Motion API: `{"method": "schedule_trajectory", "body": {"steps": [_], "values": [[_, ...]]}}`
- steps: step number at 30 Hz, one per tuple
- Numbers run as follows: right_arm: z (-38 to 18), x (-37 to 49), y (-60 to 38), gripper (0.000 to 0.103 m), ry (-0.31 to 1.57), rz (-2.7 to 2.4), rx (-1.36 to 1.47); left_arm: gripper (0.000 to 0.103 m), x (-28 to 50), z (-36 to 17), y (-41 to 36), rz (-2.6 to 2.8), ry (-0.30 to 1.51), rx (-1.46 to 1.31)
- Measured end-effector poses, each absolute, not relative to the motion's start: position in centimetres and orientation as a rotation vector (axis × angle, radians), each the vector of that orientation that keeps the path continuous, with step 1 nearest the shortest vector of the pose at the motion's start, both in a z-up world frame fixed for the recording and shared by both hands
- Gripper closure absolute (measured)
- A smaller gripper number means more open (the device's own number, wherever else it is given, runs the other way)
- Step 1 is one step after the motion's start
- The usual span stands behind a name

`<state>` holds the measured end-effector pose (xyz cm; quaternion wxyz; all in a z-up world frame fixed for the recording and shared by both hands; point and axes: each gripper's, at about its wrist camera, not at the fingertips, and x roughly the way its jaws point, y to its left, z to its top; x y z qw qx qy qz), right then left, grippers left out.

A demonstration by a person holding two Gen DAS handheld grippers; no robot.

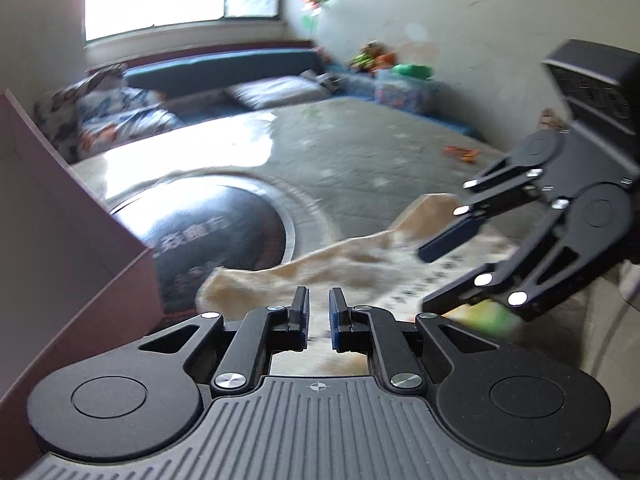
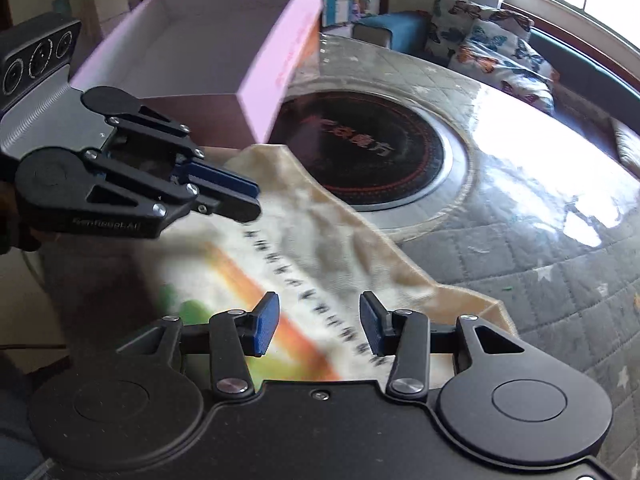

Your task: Fold shopping bag

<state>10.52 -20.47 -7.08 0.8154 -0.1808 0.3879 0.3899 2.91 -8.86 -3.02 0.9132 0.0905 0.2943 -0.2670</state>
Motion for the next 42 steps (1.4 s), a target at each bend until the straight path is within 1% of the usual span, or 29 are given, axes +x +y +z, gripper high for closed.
{"method": "schedule_trajectory", "body": {"steps": [5,8,13,24,31,34,37,42], "values": [[-6.7,9.2,-20.0,0.055,0.783,0.844,-0.388,0.092,1.8,-4.7,-9.7,-0.542,0.629,0.269],[-6.0,8.7,-19.8,0.055,0.757,0.851,-0.381,0.092,1.4,-4.4,-9.4,-0.538,0.621,0.230],[-5.6,7.4,-19.6,0.055,0.762,0.893,-0.394,0.091,-0.8,-3.2,-9.8,-0.579,0.570,0.258],[-8.7,6.2,-19.7,0.055,0.783,0.833,-0.469,0.090,-1.3,-6.4,-11.2,-0.591,0.638,0.326],[-9.1,6.6,-21.5,0.055,0.799,0.792,-0.446,0.089,-1.4,-6.9,-10.9,-0.590,0.648,0.308],[-9.0,6.5,-23.3,0.055,0.816,0.753,-0.435,0.089,0.7,-5.2,-9.3,-0.596,0.659,0.307],[-8.9,6.5,-24.9,0.056,0.824,0.713,-0.430,0.089,0.7,-5.2,-9.3,-0.598,0.661,0.299],[-8.8,6.1,-26.5,0.055,0.813,0.665,-0.481,0.089,0.4,-5.5,-9.4,-0.597,0.655,0.292]]}}
